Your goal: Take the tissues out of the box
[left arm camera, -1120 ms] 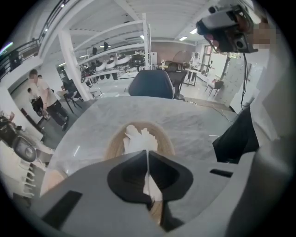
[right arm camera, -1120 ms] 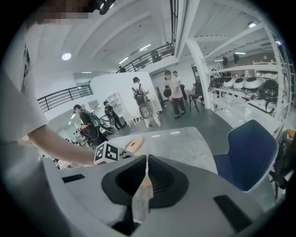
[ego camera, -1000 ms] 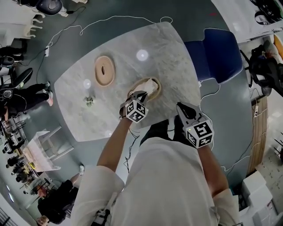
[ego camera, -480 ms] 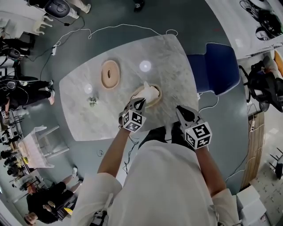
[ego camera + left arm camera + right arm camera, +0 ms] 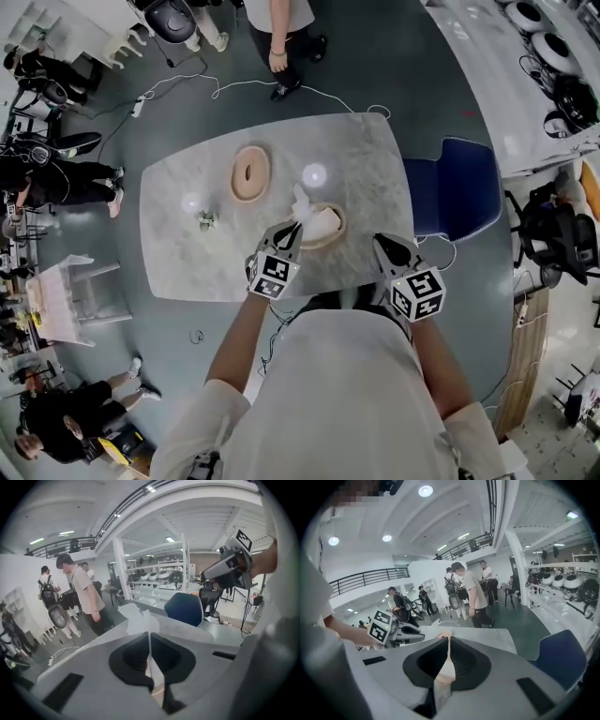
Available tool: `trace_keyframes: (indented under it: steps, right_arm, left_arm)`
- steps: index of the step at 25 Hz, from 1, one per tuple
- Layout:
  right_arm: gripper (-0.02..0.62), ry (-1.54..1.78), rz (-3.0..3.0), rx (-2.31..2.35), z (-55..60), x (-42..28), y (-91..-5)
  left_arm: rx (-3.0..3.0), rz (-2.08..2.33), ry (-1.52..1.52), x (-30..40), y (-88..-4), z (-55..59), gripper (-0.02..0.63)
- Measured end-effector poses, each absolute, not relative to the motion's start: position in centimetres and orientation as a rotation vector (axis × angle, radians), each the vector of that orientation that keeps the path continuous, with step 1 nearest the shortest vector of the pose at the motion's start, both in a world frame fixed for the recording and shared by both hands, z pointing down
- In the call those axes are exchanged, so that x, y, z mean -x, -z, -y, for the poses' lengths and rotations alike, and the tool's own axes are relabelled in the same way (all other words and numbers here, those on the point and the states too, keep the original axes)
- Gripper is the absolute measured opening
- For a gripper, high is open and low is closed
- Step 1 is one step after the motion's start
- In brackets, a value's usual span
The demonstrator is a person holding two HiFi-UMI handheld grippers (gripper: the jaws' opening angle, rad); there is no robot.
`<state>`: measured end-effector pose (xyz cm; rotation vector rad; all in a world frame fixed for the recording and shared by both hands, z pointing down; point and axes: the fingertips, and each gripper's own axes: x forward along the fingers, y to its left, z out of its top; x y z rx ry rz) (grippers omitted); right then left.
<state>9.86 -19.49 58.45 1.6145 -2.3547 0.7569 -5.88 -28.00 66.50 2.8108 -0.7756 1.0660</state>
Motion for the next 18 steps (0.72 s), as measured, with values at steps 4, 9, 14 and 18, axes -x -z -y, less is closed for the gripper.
trace_keyframes:
  steps: [4,9,14,18]
  right_arm:
    - [0.038,-0.714,2.374,-1.59,19.7,-10.1,-57.2]
    - [0.038,-0.665,2.389,-1.581,20.3,-10.4,-54.9]
    - [0.038,-0.635,2.412,-1.574,20.6,-10.9,-52.8]
    - [0.038,-0.59,2.445,-1.547,20.8,-10.2,-51.2]
  left_arm:
    - [-2.79,0.872,-0.94,6.6,-63.2,28.0,0.011]
    - [-2.763,0.978,-0.758,8.0,-58.3,28.0,0.011]
    - [-2.742,1.061,-0.614,9.0,-54.9,27.4,0.011]
    - [-2.721,1.137,-0.512,10.6,-52.6,26.9,0.011]
